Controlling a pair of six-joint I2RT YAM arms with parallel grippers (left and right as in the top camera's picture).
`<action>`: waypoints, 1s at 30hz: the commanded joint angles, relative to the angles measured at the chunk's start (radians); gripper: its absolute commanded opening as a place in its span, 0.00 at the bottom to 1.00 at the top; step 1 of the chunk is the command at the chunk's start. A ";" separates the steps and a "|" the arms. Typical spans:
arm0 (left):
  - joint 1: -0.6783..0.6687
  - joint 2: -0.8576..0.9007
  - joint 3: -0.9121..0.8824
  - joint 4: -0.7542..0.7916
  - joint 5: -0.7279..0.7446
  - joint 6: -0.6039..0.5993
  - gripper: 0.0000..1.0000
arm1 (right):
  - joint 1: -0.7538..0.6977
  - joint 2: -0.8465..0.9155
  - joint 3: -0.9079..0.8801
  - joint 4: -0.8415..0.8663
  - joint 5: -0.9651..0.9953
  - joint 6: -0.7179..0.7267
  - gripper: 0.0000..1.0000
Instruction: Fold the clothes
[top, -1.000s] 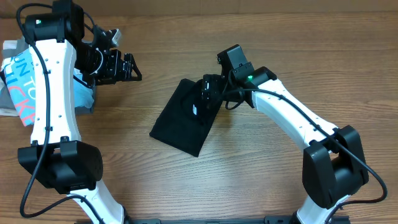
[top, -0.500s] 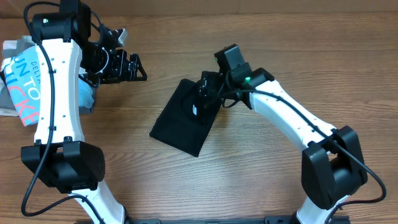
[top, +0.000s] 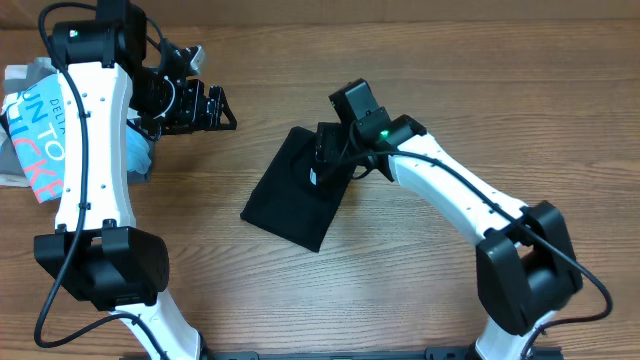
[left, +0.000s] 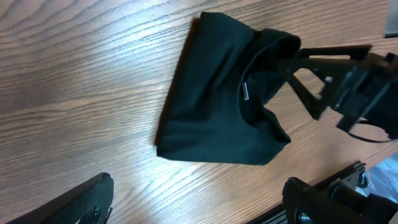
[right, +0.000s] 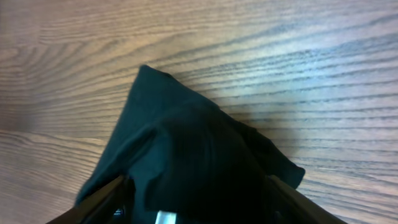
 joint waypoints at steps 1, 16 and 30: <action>-0.003 0.010 -0.003 0.002 -0.005 -0.010 0.90 | -0.001 0.040 0.028 0.003 0.017 0.008 0.57; -0.003 0.010 -0.003 0.004 -0.006 -0.010 0.91 | -0.093 0.040 0.030 -0.102 0.208 0.020 0.04; -0.003 0.010 -0.003 0.003 -0.006 -0.010 0.91 | -0.154 0.040 0.030 -0.414 0.347 -0.004 0.63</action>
